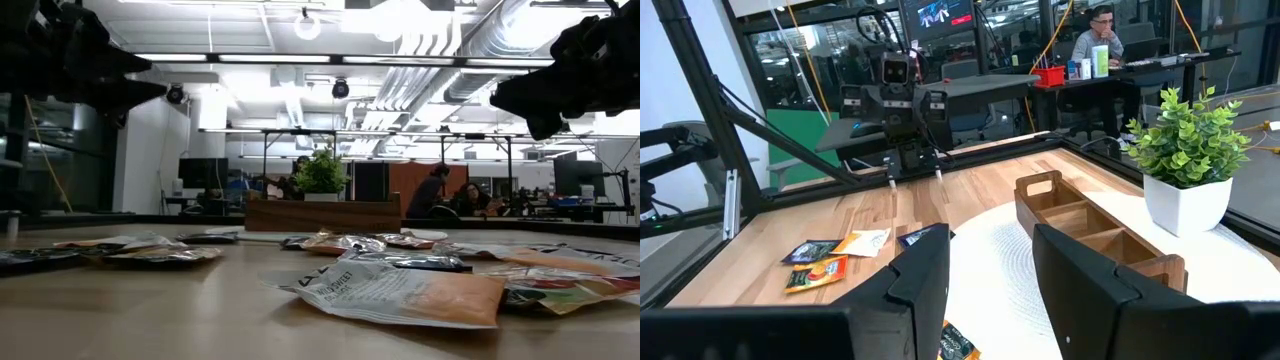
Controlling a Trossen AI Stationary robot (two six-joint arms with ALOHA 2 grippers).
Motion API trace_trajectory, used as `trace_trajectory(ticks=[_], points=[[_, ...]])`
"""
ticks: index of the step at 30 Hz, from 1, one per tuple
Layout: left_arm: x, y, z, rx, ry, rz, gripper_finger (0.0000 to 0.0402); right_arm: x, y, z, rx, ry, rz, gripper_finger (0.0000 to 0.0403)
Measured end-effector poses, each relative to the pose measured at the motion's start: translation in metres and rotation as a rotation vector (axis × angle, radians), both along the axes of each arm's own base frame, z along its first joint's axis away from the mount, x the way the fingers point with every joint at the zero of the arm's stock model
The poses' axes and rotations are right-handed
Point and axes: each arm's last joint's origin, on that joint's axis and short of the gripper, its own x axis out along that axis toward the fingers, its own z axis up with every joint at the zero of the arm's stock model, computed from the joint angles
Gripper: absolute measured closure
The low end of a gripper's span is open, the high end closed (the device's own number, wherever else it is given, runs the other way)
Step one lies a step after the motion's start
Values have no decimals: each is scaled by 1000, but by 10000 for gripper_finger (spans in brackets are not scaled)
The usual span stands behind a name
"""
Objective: Pick & Place Tea
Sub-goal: Put the black tea bag into the left section of the wooden organizer
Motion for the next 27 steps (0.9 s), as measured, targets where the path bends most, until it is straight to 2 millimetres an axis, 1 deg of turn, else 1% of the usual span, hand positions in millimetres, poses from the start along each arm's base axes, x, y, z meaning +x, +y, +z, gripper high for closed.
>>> trace_trajectory(ticks=[4, 8, 14, 23, 27], points=[[-3, 0, 14, -2, -51, 1, 177, 0, 0, 0, 0, 0, 0, 261], [-5, 0, 20, -5, -44, -12, 177, 0, 0, 0, 0, 0, 0, 261], [-10, -1, 26, 1, 17, -77, 177, 0, 0, 0, 0, 0, 0, 261], [-17, 0, 42, 2, 18, -87, 177, 0, 0, 0, 0, 0, 0, 261], [-21, -1, 49, 0, 17, -123, 177, 0, 0, 0, 0, 0, 0, 261]])
